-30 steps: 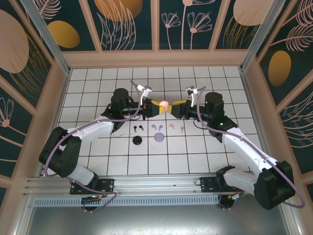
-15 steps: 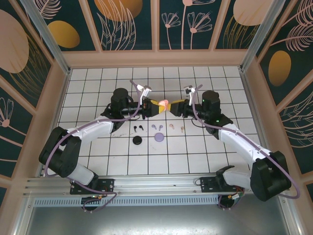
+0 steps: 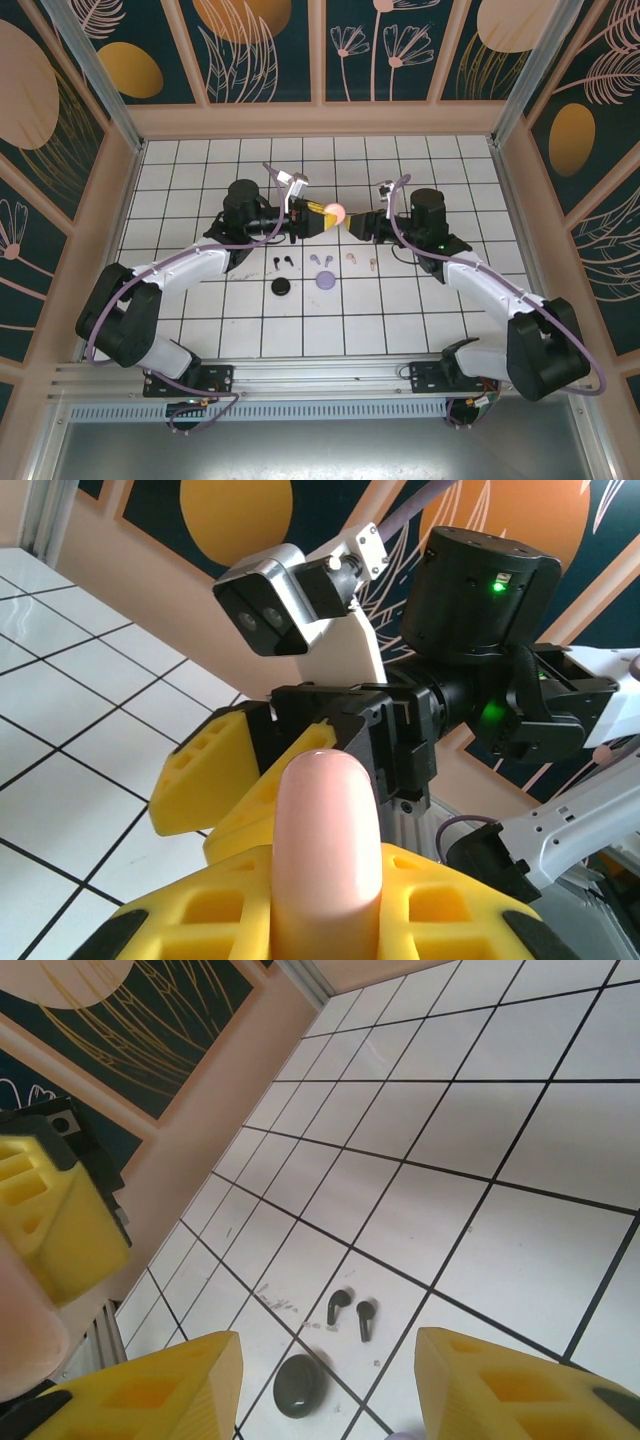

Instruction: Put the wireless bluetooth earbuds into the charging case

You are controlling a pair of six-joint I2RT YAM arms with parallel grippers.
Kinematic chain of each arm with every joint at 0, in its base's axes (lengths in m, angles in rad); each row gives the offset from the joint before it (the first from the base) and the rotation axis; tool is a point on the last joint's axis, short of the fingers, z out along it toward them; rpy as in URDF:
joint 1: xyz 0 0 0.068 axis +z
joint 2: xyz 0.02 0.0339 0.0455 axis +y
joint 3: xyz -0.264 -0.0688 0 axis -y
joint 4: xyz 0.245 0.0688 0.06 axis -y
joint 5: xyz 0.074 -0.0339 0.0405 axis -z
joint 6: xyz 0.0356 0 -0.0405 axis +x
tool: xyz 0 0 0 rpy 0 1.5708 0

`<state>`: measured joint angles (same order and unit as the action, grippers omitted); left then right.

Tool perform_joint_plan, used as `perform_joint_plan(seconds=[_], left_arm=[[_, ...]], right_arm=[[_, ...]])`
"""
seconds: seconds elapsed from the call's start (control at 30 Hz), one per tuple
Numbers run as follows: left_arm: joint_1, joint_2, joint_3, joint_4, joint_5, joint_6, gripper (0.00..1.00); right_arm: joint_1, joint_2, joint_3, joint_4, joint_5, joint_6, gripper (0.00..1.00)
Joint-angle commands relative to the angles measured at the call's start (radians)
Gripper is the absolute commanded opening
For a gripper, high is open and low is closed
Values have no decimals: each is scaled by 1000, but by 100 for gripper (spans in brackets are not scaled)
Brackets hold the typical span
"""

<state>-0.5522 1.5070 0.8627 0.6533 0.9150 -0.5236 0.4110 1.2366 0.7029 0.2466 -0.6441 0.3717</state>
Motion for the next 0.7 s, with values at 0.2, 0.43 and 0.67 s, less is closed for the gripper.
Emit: perform_joint_plan(seconds=[0.2, 0.43, 0.67], left_arm=[[-6, -3, 17, -9, -26, 30, 0], [-7, 9, 22, -1, -10, 23, 0], [-6, -3, 21, 2, -3, 19, 0]], right_arm=[[33, -202, -10, -112, 48, -24, 50], [113, -147, 118, -116, 98, -42, 50], [118, -54, 161, -98, 101, -57, 50]])
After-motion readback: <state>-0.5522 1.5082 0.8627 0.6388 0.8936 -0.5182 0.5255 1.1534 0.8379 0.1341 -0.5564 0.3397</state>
